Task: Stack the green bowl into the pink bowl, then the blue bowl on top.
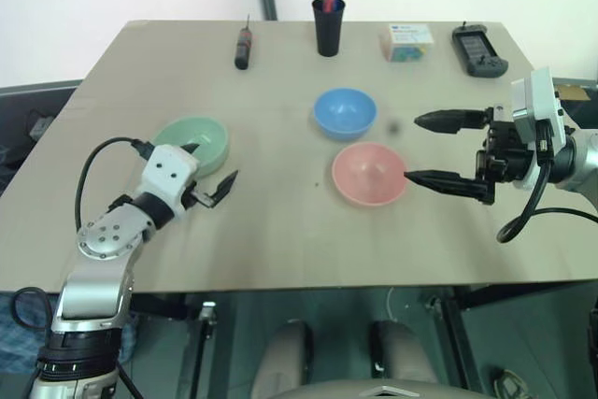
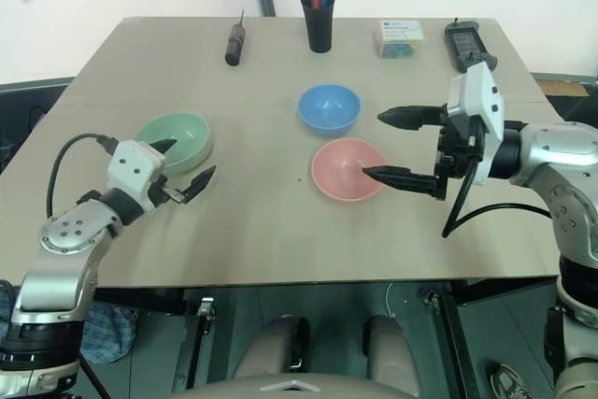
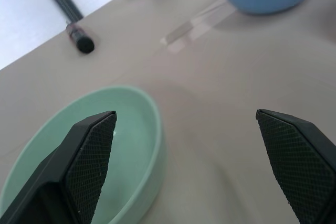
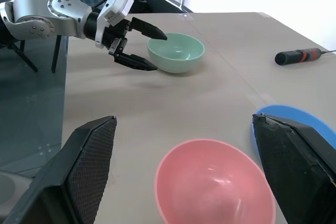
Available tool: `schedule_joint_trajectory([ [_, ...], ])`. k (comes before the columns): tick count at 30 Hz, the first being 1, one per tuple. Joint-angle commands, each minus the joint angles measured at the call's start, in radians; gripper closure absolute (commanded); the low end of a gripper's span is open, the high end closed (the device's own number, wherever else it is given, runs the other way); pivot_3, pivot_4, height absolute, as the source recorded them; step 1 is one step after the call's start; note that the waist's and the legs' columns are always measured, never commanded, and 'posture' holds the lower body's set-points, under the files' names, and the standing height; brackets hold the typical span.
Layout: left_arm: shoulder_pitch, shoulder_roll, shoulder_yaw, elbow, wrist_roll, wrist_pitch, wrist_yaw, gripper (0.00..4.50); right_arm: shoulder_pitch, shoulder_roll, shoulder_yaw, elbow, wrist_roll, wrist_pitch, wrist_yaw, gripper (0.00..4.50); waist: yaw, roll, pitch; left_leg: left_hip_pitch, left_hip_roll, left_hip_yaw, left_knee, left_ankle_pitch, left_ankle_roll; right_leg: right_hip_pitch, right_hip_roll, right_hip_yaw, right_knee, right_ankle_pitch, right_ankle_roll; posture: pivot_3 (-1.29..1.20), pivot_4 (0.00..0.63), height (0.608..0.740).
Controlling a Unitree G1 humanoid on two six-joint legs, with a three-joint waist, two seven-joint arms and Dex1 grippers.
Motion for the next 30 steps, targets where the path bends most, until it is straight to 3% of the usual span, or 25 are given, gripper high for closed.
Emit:
schedule_joint_trajectory([
  [1, -0.026, 0.022, -0.011, 0.021, 0.053, 0.009, 0.027, 0.0, 0.005, -0.025, -0.005, -0.016, 0.011, -0.032, -0.017, 0.12, 0.0, 0.0, 0.0, 0.0, 0.0, 0.0, 0.0, 0.0, 0.0, 0.0, 0.0, 0.0, 0.0, 0.0, 0.0, 0.0, 0.15, 0.74],
  [10, -0.077, 0.044, -0.075, 0.112, 0.139, 0.037, 0.015, 0.0, 0.018, -0.037, 0.016, -0.015, -0.001, -0.079, -0.057, 0.12, 0.0, 0.0, 0.0, 0.0, 0.0, 0.0, 0.0, 0.0, 0.0, 0.0, 0.0, 0.0, 0.0, 0.0, 0.0, 0.0, 0.15, 0.74],
  [13, -0.121, 0.055, -0.107, 0.161, 0.164, 0.02, 0.002, 0.54, 0.014, -0.047, 0.022, -0.012, 0.001, -0.089, -0.057, 0.0, 0.0, -0.001, 0.0, 0.0, 0.0, 0.0, 0.0, 0.0, 0.0, 0.0, 0.0, 0.0, 0.0, 0.0, 0.0, 0.0, 0.15, 0.74],
  [14, -0.133, 0.057, -0.114, 0.172, 0.168, 0.013, -0.004, 1.1, 0.015, -0.05, 0.022, -0.012, 0.003, -0.091, -0.058, 0.0, 0.002, -0.001, 0.001, 0.0, 0.0, 0.0, 0.0, 0.0, 0.0, 0.0, 0.0, 0.0, 0.0, 0.0, 0.0, 0.0, 0.15, 0.74],
  [18, -0.175, 0.055, -0.126, 0.222, 0.171, 0.002, -0.017, 2.19, 0.009, -0.054, 0.018, -0.001, 0.002, -0.098, -0.07, 0.0, 0.002, -0.002, 0.001, 0.0, 0.0, 0.0, 0.0, 0.0, 0.0, 0.0, 0.0, 0.0, 0.0, 0.0, 0.0, 0.0, 0.15, 0.74],
  [23, -0.206, 0.052, -0.136, 0.264, 0.181, -0.02, -0.025, 4.3, 0.002, -0.063, 0.02, 0.009, 0.002, -0.109, -0.082, 0.0, -0.001, -0.002, 0.001, 0.0, 0.0, 0.0, 0.0, 0.0, 0.0, 0.0, 0.0, 0.0, 0.0, 0.0, 0.0, 0.0, 0.15, 0.74],
  [30, -0.224, 0.05, -0.141, 0.275, 0.171, -0.038, -0.041, 4.41, 0.011, -0.068, 0.019, 0.005, 0.003, -0.116, -0.092, 0.0, 0.0, -0.002, 0.001, 0.0, 0.0, 0.0, 0.0, 0.0, 0.0, 0.0, 0.0, 0.0, 0.0, 0.0, 0.0, 0.0, 0.15, 0.74],
])
